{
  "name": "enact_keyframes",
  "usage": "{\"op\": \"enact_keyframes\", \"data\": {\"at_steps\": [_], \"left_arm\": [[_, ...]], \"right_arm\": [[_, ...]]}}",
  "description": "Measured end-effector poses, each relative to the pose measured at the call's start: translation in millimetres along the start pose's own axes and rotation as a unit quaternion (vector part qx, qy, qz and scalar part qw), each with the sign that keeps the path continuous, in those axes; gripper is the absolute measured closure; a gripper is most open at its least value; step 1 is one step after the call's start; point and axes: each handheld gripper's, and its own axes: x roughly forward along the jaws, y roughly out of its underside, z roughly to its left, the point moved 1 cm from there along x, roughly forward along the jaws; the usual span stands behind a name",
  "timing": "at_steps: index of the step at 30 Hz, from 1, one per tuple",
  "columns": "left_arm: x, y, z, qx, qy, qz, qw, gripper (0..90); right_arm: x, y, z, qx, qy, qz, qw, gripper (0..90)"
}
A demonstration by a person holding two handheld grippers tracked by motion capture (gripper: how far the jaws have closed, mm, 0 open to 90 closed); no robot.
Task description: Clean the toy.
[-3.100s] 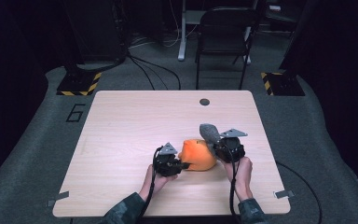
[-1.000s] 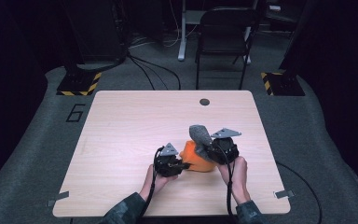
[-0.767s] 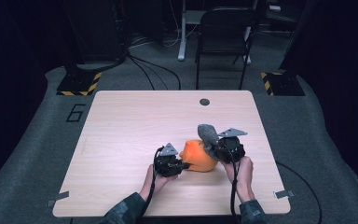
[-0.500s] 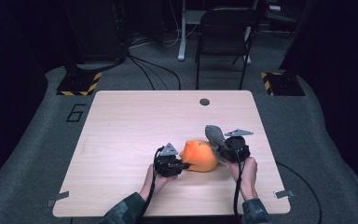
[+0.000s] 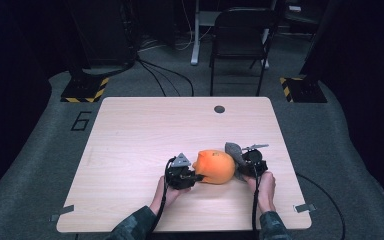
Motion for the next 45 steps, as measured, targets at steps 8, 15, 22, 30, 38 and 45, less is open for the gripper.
{"op": "enact_keyframes", "data": {"at_steps": [8, 15, 22, 30, 38, 45], "left_arm": [[0.1, 0.0, 0.6, -0.002, -0.001, -0.001, 1.0000, 76.8], [0.2, 0.2, 1.8, -0.001, -0.002, 0.001, 1.0000, 76.2], [1.1, 1.1, 4.7, -0.005, -0.001, -0.003, 1.0000, 74.2], [2.7, 2.2, 5.2, 0.002, 0.002, -0.004, 1.0000, 72.2], [0.6, 1.4, 8.6, 0.018, 0.013, -0.010, 0.9997, 48.1], [-2.4, 3.3, 9.2, 0.074, 0.019, -0.007, 0.9971, 32.6]], "right_arm": [[-45.6, -13.2, -3.6, 0.012, 0.009, -0.054, 0.9985, 72.9], [-100.6, -34.2, 41.4, -0.057, -0.028, -0.117, 0.9911, 72.9], [-72.5, -30.1, 58.9, -0.083, -0.021, -0.081, 0.9930, 73.8], [-61.6, -25.9, 57.5, -0.085, -0.021, -0.073, 0.9935, 74.7], [-59.5, -26.1, 54.8, -0.081, -0.013, -0.076, 0.9937, 74.7], [-57.6, -28.4, 51.5, -0.084, -0.012, -0.076, 0.9935, 74.9]]}}
